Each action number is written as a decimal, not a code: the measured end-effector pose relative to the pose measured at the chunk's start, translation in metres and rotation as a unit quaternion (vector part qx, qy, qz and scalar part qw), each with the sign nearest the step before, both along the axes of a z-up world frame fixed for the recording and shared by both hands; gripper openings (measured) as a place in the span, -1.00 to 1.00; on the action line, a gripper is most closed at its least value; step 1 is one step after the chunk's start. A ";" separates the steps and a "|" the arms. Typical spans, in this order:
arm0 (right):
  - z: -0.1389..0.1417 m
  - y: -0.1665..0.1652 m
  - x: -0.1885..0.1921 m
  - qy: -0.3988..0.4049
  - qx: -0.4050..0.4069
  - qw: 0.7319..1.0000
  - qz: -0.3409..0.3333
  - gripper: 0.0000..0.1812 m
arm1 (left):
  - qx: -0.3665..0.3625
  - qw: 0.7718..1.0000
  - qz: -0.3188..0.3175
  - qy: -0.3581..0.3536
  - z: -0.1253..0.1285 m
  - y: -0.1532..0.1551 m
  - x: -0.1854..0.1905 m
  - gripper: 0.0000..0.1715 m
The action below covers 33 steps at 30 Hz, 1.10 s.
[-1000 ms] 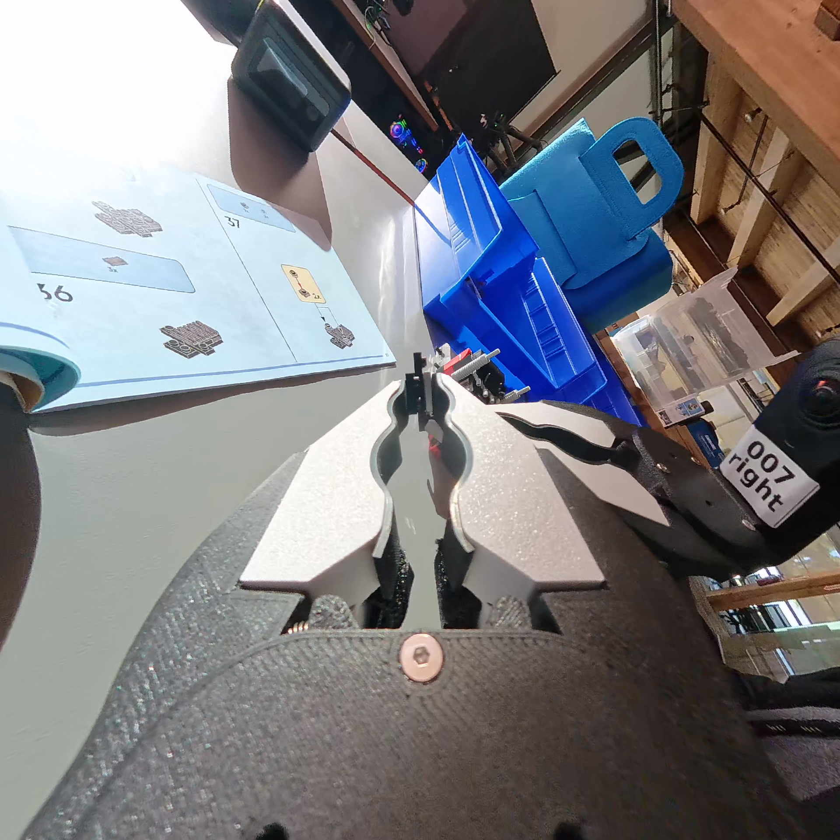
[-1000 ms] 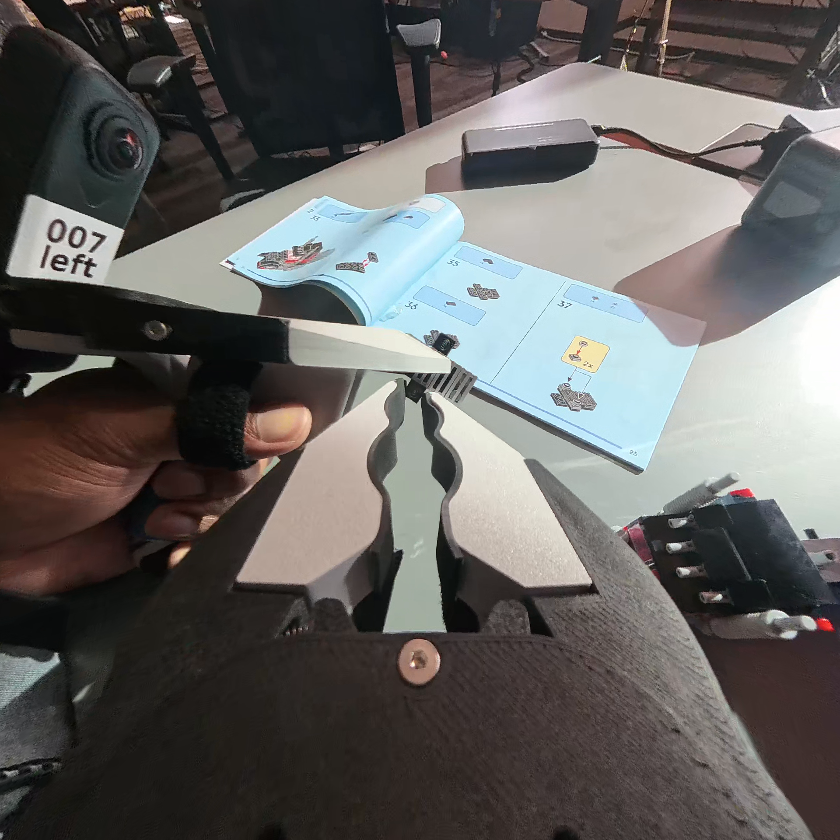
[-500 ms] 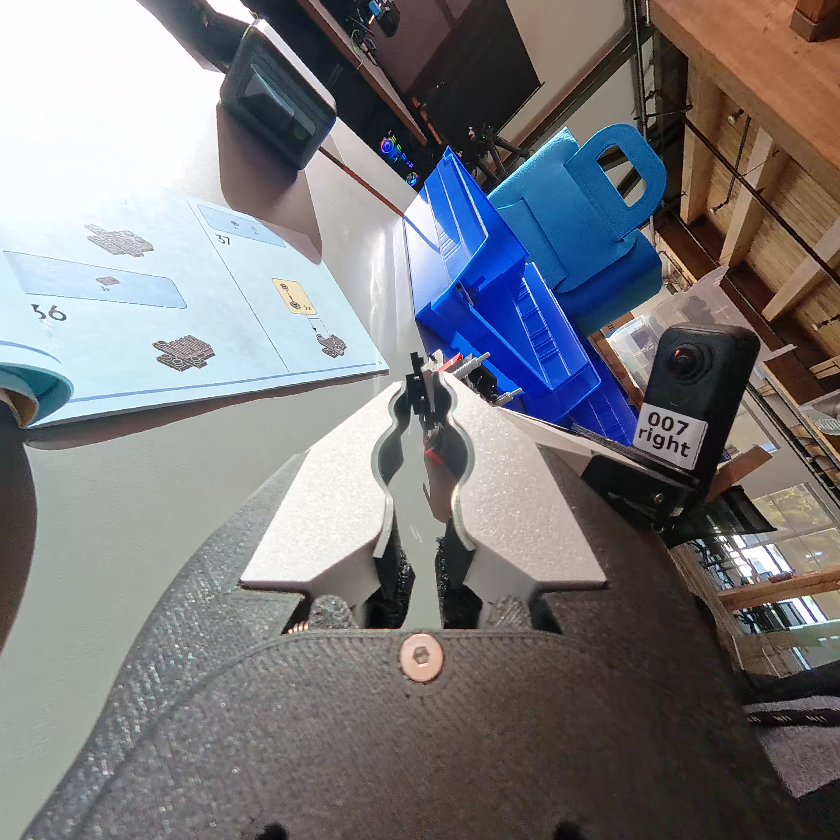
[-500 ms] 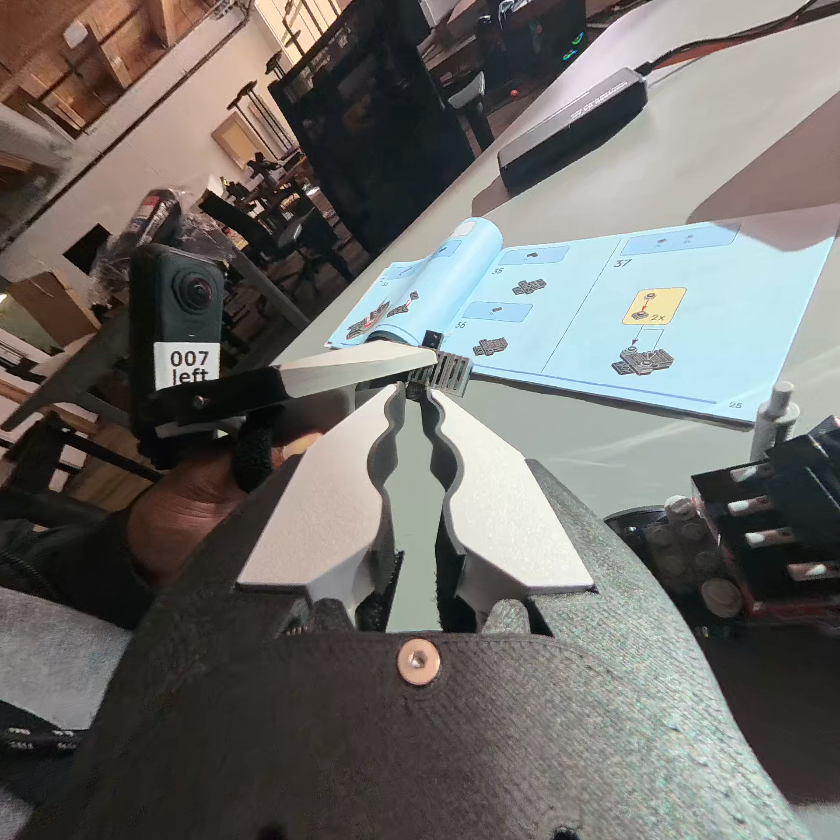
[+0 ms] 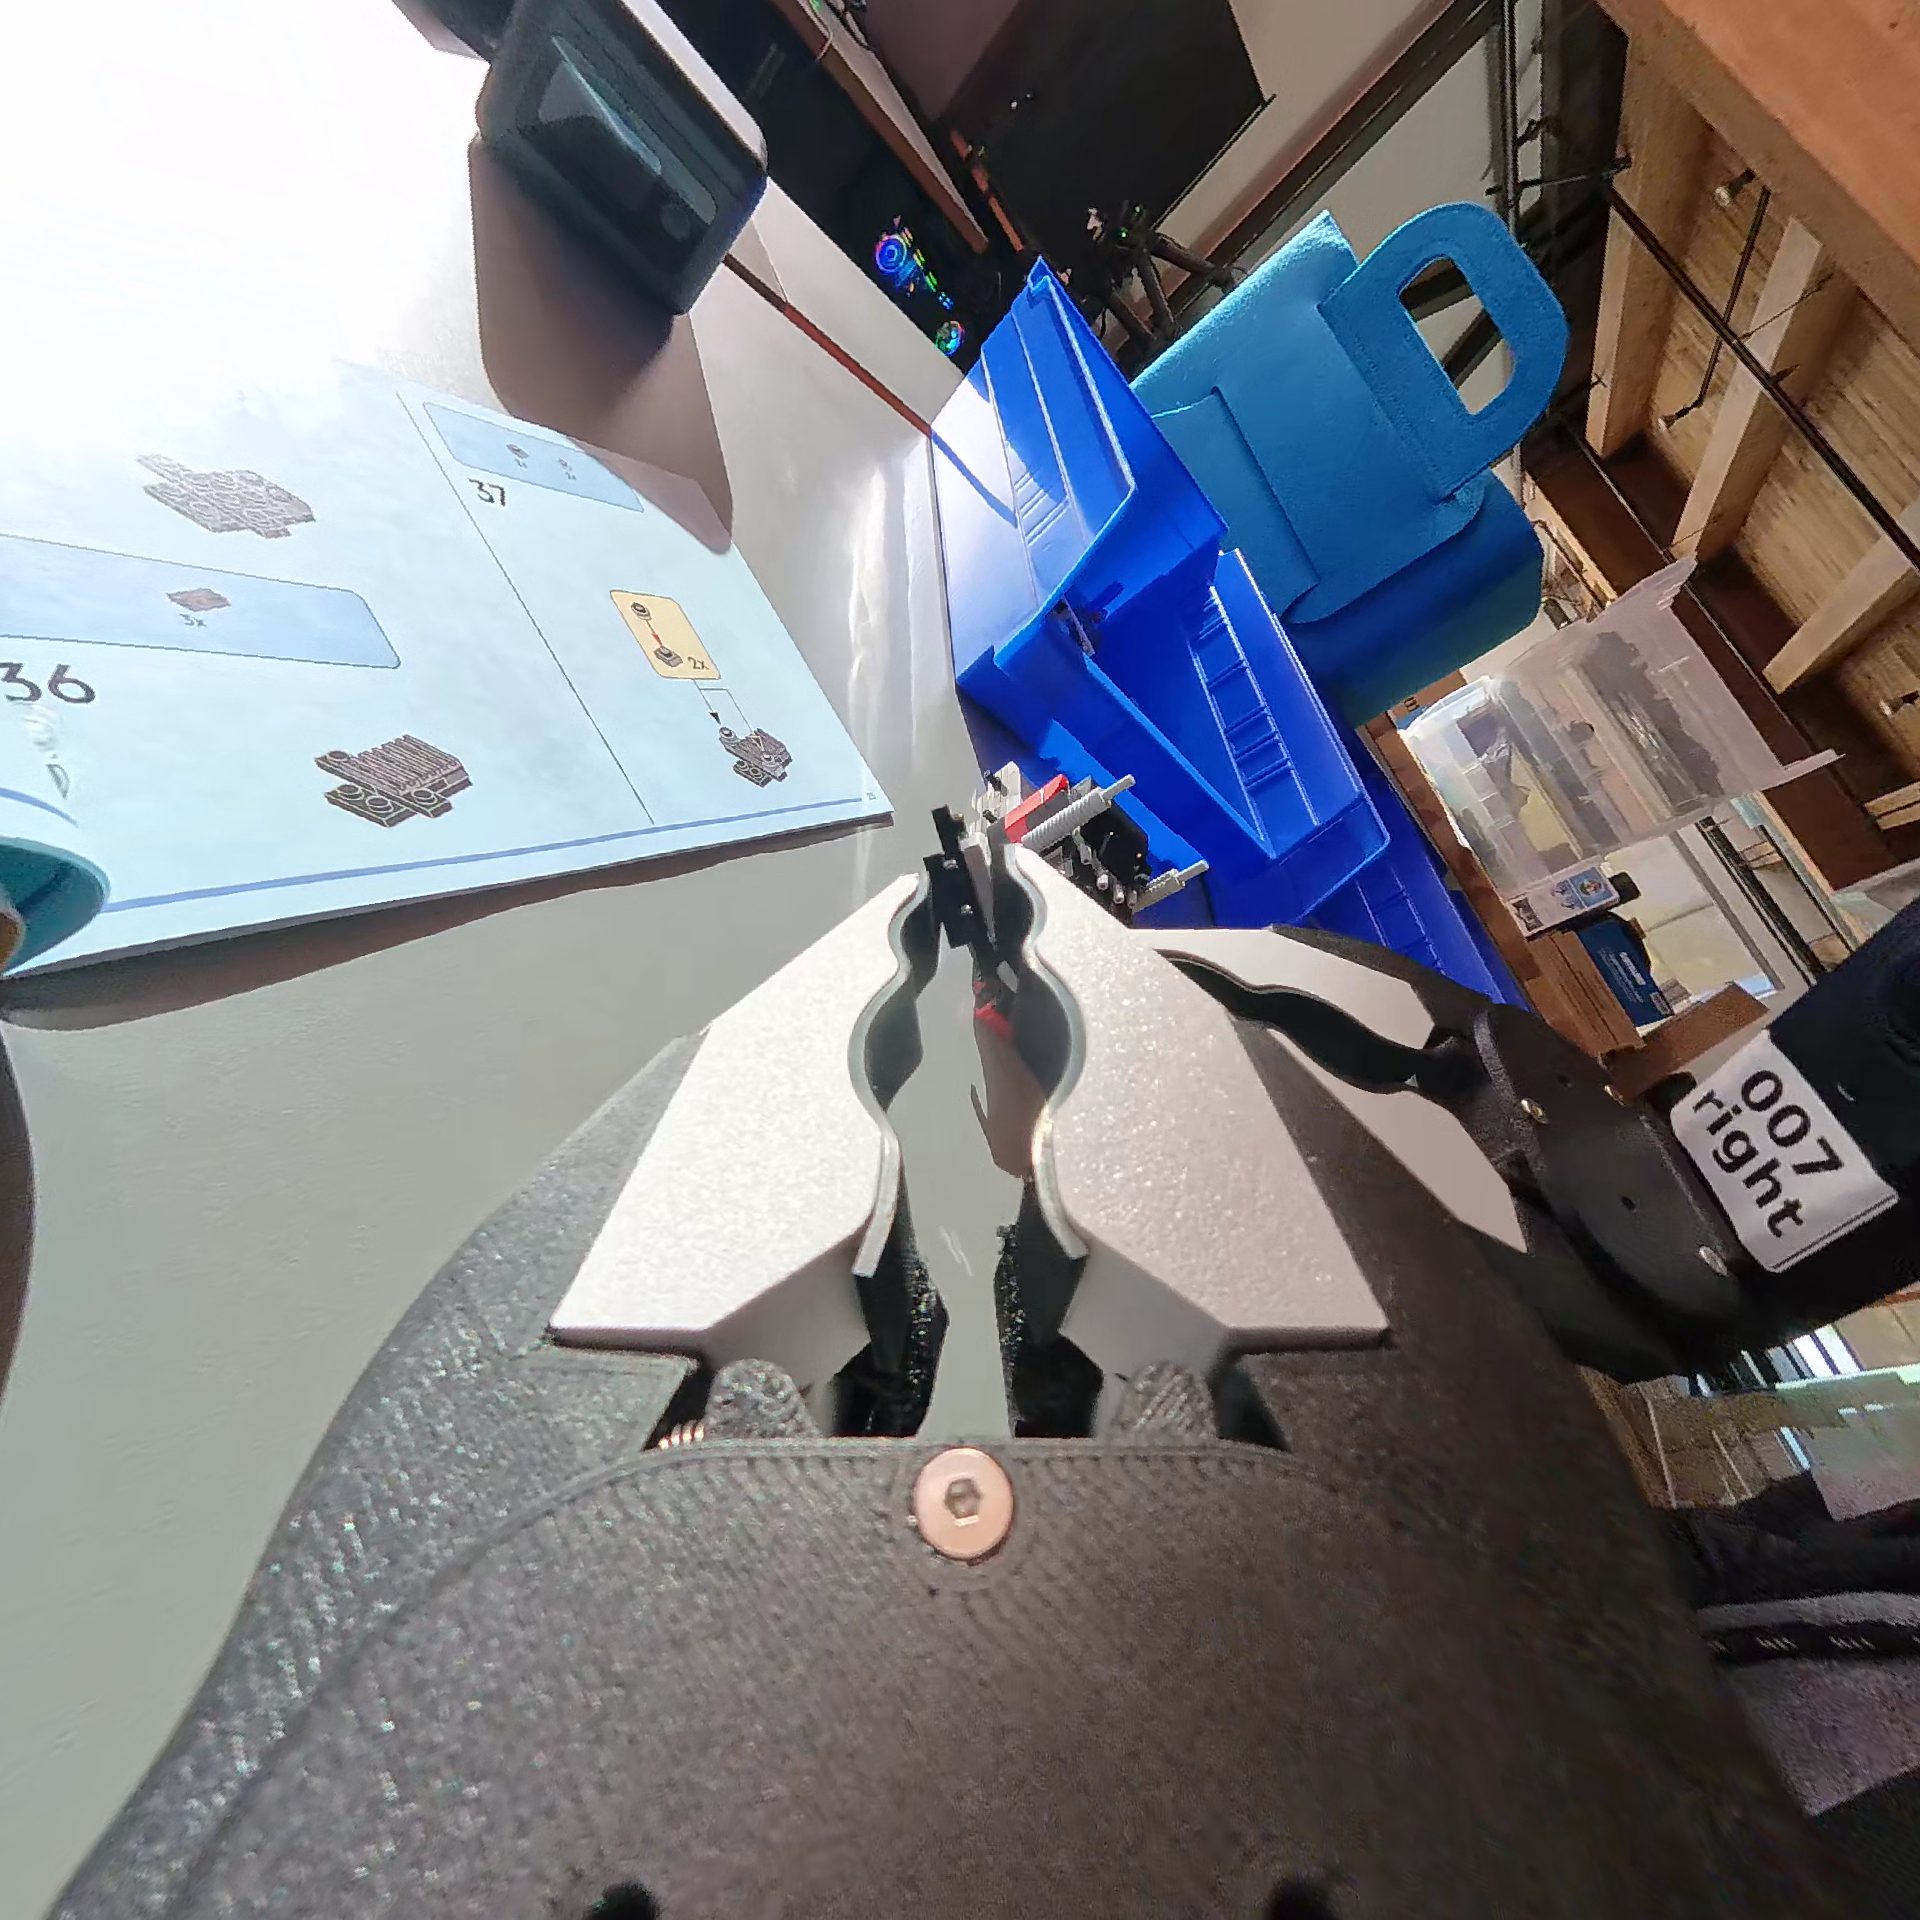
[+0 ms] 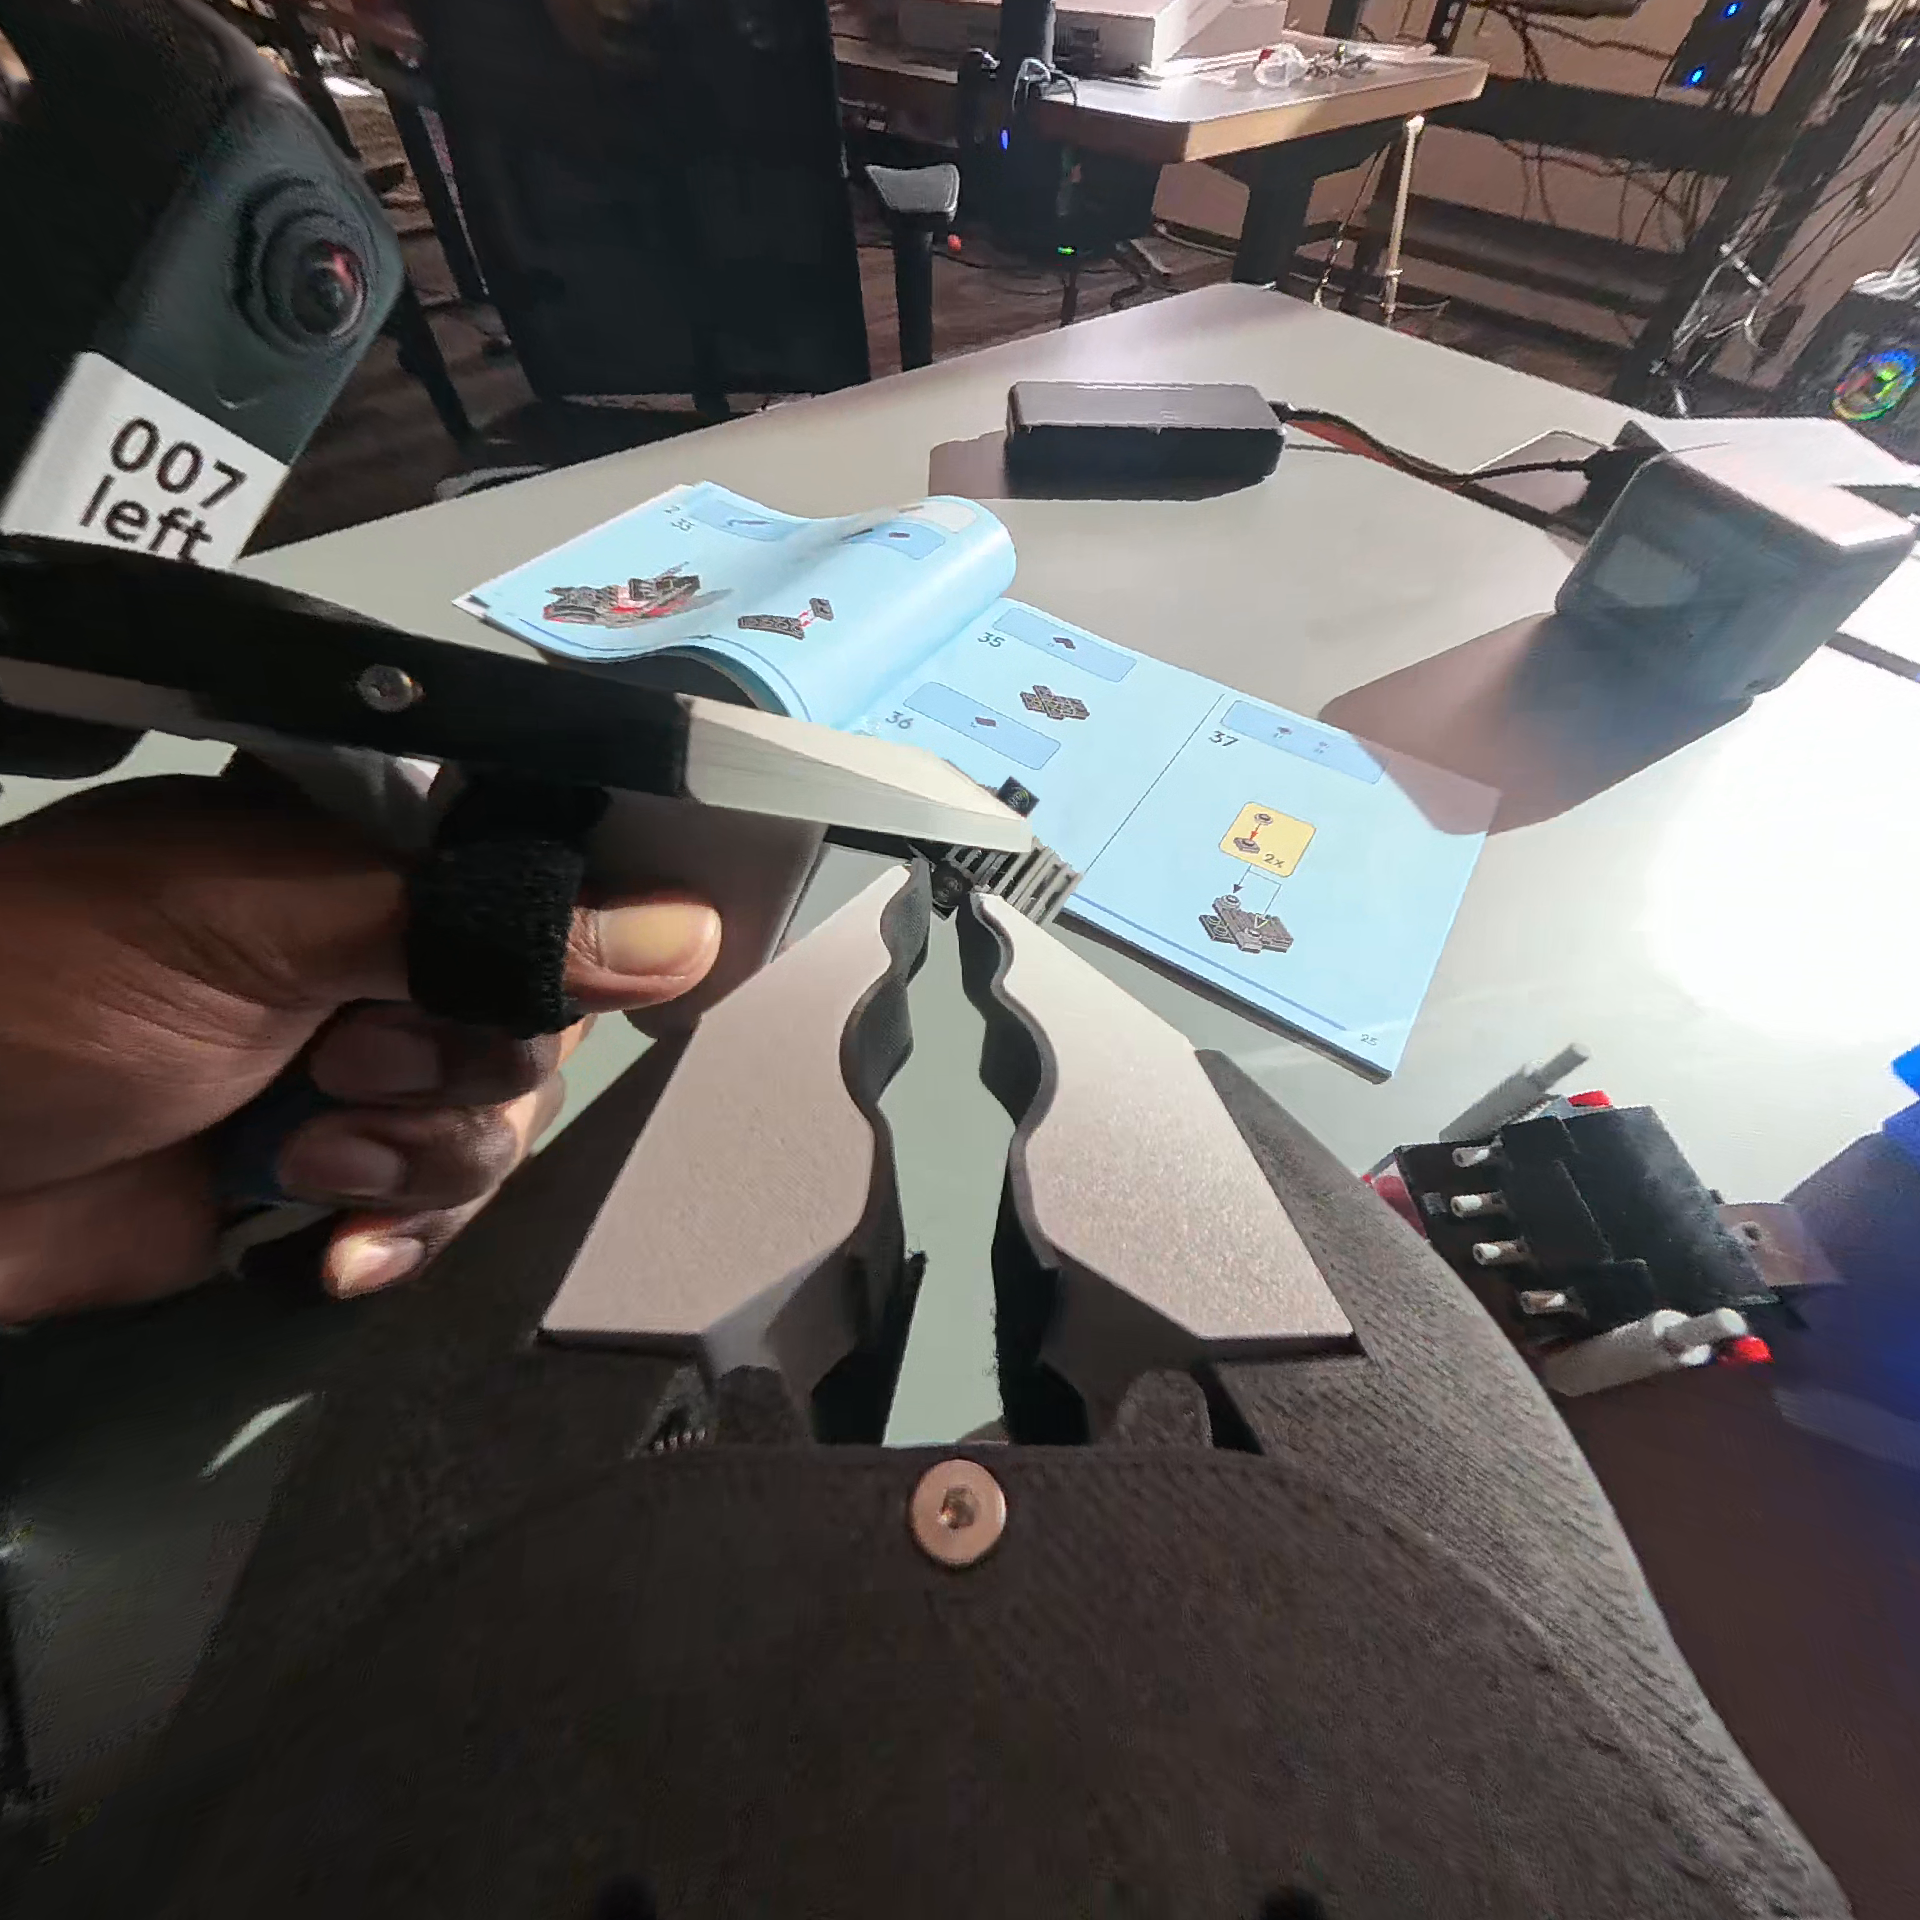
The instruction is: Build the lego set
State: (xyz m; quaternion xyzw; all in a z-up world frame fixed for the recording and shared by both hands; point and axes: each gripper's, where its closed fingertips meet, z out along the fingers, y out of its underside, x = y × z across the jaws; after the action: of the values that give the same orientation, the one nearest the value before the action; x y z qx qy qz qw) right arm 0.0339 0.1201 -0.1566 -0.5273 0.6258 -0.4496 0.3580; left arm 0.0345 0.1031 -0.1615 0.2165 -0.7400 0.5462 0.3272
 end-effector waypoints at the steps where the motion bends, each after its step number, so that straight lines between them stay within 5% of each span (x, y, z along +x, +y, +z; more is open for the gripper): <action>1: 0.000 0.000 0.000 0.002 -0.007 1.000 0.000 -0.94 | 0.001 1.000 -0.001 0.001 0.000 0.000 0.000 -0.86; 4: -0.001 -0.001 0.000 0.002 0.001 1.000 0.003 -0.94 | 0.005 1.000 -0.005 0.006 -0.002 -0.001 0.000 -0.86; 14: 0.002 0.000 0.000 -0.050 0.218 0.974 0.047 -0.93 | -0.005 1.000 -0.004 0.007 0.002 0.000 0.000 -0.85; 20: 0.000 0.000 0.001 -0.006 0.065 0.998 0.020 -0.93 | 0.000 1.000 -0.002 0.009 0.000 0.000 0.001 -0.87; 24: 0.000 -0.001 0.000 0.002 0.033 0.999 0.014 -0.93 | 0.002 1.000 -0.003 0.002 0.000 -0.001 0.000 -0.86; 29: 0.001 -0.001 -0.002 -0.040 0.186 0.981 0.036 -0.93 | 0.001 1.000 -0.005 0.001 0.000 -0.001 -0.001 -0.85; 33: 0.001 -0.001 -0.002 -0.041 0.198 0.979 0.036 -0.93 | 0.002 1.000 -0.007 0.001 0.000 -0.001 -0.001 -0.85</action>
State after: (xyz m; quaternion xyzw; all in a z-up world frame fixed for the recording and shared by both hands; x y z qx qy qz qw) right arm 0.0320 0.1195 -0.1559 -0.4491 0.6680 -0.3247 0.4966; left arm 0.0331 0.1025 -0.1620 0.2125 -0.7424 0.5425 0.3308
